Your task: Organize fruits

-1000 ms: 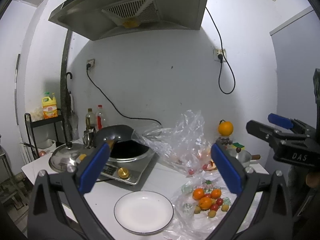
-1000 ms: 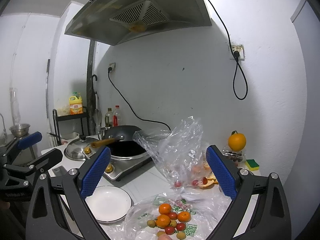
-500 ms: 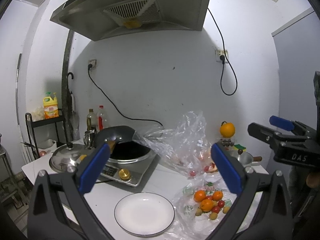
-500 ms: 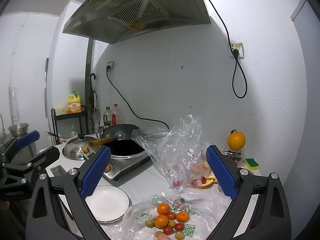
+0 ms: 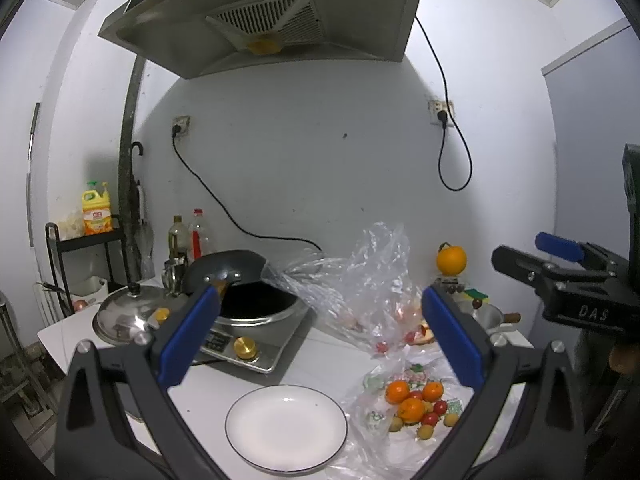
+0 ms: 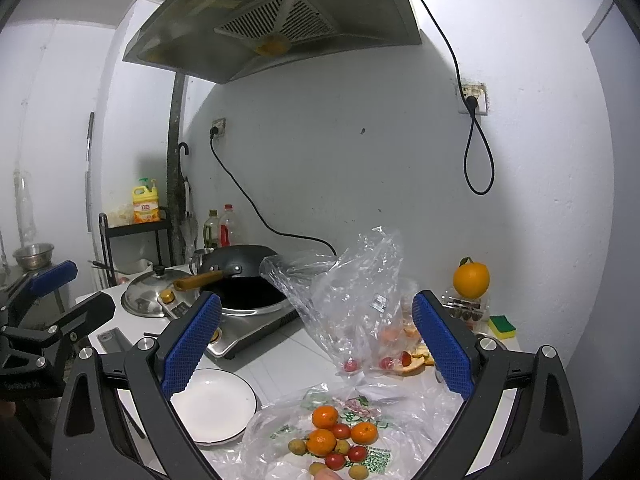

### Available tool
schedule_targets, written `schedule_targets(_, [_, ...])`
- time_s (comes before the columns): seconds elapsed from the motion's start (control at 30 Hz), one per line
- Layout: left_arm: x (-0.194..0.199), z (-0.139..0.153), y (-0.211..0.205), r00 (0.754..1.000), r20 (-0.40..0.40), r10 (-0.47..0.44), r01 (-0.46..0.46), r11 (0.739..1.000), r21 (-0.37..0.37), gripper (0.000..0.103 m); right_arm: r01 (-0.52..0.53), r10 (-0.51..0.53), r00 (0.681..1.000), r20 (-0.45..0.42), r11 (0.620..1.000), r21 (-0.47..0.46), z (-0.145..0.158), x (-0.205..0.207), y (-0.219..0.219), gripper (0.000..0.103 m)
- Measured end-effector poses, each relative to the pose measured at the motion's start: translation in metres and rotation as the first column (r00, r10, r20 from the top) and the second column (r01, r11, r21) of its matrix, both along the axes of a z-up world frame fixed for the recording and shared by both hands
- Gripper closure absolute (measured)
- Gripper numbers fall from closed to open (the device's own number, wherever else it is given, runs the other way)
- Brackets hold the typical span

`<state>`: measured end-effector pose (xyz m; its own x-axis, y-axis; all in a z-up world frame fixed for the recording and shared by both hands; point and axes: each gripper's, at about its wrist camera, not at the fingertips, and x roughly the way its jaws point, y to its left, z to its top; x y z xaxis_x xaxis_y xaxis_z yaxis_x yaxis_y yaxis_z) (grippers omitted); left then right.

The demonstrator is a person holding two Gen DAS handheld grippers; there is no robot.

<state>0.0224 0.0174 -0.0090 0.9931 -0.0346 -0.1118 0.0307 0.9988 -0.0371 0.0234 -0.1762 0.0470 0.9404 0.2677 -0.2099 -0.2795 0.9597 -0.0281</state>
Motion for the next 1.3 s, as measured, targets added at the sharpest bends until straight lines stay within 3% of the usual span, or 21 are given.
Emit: schedule_targets(1.3, [0.0039,-0.0001,-0.0051,1.000,-0.001,-0.001,0.001,1.000,0.007,0.001,-0.001,0.001,1.000,-0.011,1.000,-0.006,-0.0011,0.0014,-0.0010,0.005])
